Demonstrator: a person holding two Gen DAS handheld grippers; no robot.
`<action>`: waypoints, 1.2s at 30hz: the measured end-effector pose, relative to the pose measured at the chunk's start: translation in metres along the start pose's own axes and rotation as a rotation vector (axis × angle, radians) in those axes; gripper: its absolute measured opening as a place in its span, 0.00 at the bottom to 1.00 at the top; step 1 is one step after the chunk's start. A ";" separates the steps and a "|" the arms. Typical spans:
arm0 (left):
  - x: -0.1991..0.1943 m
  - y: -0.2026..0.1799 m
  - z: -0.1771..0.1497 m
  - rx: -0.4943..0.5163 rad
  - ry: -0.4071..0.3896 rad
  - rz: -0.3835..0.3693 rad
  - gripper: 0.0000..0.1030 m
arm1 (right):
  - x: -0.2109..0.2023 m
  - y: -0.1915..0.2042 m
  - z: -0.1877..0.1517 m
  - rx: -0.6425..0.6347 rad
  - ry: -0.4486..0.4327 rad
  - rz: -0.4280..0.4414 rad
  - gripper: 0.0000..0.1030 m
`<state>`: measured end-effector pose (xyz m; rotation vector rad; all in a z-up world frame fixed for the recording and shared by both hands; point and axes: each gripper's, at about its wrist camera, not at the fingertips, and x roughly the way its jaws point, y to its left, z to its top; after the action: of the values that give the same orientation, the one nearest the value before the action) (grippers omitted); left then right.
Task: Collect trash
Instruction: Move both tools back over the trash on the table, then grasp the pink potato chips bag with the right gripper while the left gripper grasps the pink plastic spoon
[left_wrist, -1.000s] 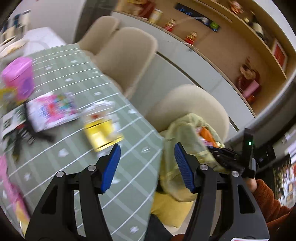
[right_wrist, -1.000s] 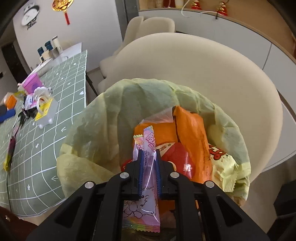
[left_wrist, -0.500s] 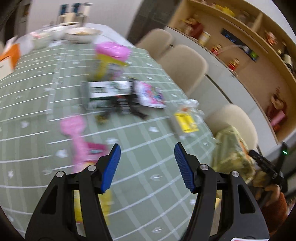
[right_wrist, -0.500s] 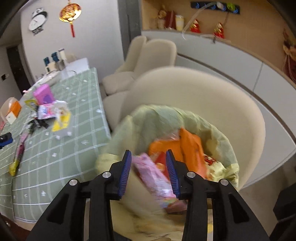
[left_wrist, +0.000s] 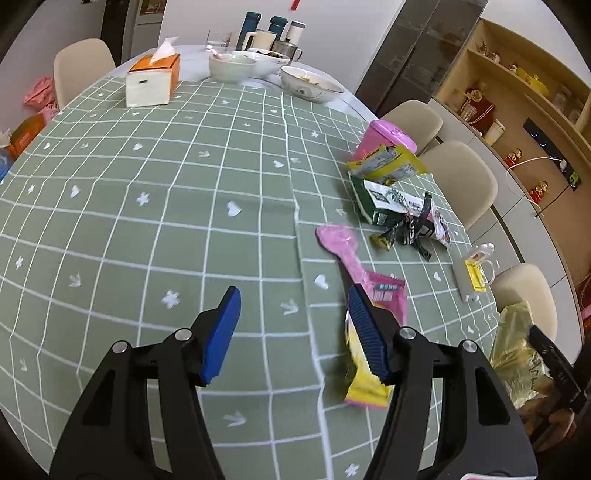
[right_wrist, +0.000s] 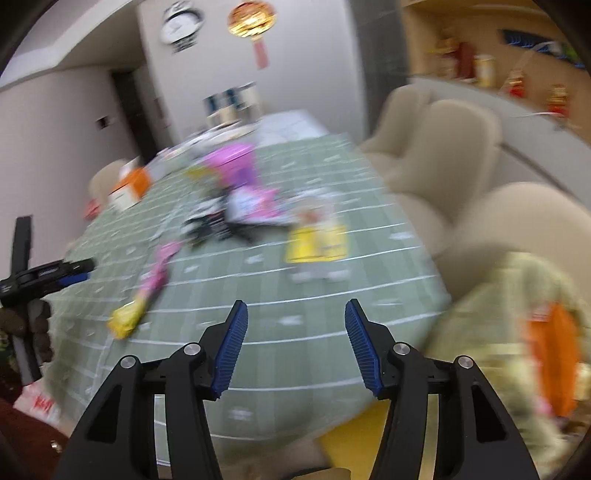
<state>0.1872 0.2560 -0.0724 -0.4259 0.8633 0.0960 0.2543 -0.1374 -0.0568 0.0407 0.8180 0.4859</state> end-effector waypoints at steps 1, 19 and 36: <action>-0.003 0.002 -0.002 0.001 0.002 -0.002 0.56 | 0.010 0.012 0.001 -0.016 0.030 0.049 0.51; -0.051 0.039 -0.055 -0.022 0.024 0.034 0.56 | 0.157 0.165 0.015 -0.137 0.256 0.273 0.15; 0.039 -0.028 0.000 0.207 0.015 -0.051 0.56 | 0.098 0.050 0.000 -0.044 0.192 0.061 0.11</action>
<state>0.2192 0.2269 -0.0930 -0.2546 0.8669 -0.0440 0.2911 -0.0502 -0.1131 -0.0226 0.9958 0.5711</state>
